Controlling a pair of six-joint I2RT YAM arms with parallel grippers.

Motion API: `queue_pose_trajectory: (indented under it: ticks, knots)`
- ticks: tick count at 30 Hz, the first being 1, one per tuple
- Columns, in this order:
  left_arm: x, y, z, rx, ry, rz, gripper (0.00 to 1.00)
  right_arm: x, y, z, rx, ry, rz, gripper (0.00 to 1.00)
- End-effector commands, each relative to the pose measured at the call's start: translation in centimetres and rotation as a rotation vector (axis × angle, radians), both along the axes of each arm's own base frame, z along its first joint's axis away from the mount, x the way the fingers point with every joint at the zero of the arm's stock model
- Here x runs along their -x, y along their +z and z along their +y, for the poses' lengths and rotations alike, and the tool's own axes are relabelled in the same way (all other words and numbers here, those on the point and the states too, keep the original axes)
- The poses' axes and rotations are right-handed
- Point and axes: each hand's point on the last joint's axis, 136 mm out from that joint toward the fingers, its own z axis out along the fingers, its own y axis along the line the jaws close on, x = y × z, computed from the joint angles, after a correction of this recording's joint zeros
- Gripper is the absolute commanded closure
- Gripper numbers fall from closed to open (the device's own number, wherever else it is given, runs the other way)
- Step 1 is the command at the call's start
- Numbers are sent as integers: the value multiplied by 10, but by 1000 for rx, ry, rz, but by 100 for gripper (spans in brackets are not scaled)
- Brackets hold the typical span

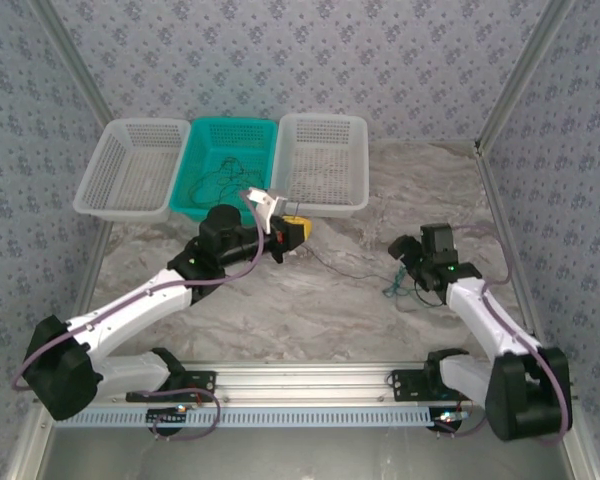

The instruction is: Untangle the cables

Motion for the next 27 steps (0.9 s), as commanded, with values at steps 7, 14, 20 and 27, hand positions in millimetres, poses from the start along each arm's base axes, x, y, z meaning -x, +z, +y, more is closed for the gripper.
queue_pose_trajectory:
  ticks: [7,14,20,27]
  knots:
    - [-4,22,1,9,38,-69,100,11,42,48,163,332,-283,15]
    - [-8,27,1,-10,52,-76,100,41,55,86,354,508,-673,14]
    - [-10,28,2,-14,62,-88,100,57,57,96,476,652,-779,6]
    - [-8,60,2,73,57,-96,100,44,40,93,644,687,-728,7]
